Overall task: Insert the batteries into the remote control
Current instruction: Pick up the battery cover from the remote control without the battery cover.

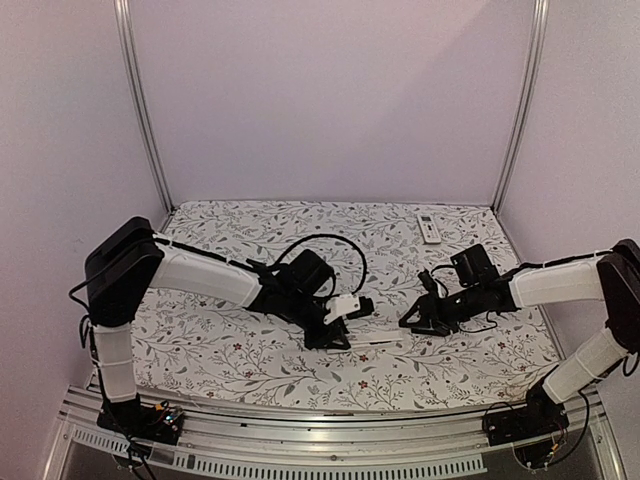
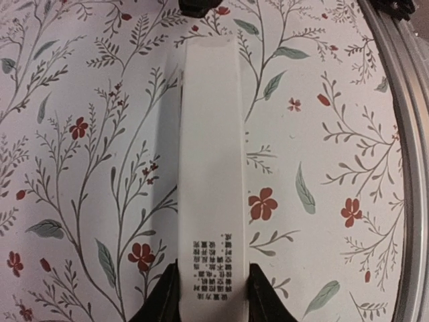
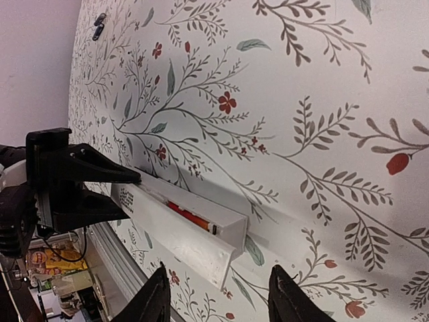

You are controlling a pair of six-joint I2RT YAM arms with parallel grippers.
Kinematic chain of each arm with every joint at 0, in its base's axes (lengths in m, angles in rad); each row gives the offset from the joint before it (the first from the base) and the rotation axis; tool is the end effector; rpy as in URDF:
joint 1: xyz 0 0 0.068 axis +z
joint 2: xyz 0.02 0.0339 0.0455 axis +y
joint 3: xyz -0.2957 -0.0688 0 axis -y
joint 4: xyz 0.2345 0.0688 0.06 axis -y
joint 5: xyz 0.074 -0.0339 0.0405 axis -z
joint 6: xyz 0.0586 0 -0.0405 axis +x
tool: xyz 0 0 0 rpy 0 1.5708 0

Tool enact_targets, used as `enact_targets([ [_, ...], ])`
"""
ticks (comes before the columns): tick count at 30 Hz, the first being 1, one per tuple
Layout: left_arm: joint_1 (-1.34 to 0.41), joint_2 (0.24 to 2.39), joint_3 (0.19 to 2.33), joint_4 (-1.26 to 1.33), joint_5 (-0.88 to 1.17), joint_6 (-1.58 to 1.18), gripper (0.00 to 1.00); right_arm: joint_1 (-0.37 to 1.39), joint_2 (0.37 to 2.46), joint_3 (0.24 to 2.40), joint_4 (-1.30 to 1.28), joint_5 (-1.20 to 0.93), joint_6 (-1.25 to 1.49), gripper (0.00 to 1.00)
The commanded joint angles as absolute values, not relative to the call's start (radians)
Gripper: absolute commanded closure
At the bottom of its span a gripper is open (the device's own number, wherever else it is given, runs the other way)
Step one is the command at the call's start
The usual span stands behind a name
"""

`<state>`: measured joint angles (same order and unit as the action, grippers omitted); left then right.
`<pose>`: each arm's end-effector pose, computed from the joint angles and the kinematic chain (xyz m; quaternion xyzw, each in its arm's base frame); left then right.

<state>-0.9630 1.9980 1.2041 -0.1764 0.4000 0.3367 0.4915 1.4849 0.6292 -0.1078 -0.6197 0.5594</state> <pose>0.2223 -0.3595 0.1519 0.6133 0.7098 -0.2698 0.2173 0.2159 0.1542 0.1705 -0.0603 0.9114 0.3946 0.1004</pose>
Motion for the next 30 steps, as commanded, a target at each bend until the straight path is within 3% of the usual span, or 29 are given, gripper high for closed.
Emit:
enact_targets([
  [1, -0.983, 1.946, 1.181, -0.118, 0.331, 0.351, 0.85, 0.488, 1.516, 0.647, -0.077, -0.679, 0.542, 0.51],
  [17, -1.014, 1.937, 1.152, -0.095, 0.255, 0.366, 0.85, 0.45, 1.623, 0.615, 0.066, -0.875, 0.534, 0.73],
  [30, -1.022, 1.918, 1.13, -0.036, 0.249, 0.375, 0.86, 0.426, 1.635, 0.594, 0.132, -0.958, 0.581, 0.79],
])
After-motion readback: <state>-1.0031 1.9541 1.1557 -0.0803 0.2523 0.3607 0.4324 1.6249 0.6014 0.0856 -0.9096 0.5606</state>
